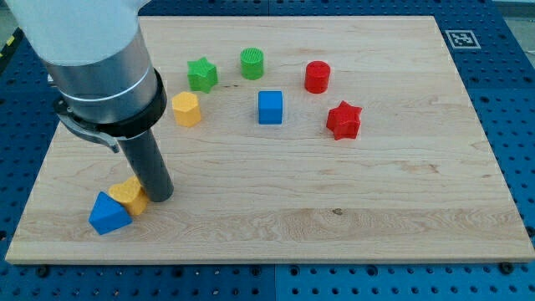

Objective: Nudge the green star a little bit left

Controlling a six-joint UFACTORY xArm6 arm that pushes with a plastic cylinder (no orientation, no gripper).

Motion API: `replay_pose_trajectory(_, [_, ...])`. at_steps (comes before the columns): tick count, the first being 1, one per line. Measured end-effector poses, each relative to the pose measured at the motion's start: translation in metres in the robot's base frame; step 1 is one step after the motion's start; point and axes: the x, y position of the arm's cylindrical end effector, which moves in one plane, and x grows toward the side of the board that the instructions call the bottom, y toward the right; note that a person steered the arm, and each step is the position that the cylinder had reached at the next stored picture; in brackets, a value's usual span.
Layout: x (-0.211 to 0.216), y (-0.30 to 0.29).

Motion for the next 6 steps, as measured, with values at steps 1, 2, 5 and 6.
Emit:
replay_pose_trajectory(1, [-0.008,0.036])
replay_pose_trajectory(2, [-0.038,0.046])
replay_pose_trajectory(5, [-0.169,0.056])
replay_pose_trajectory(6, [-0.182,0.042])
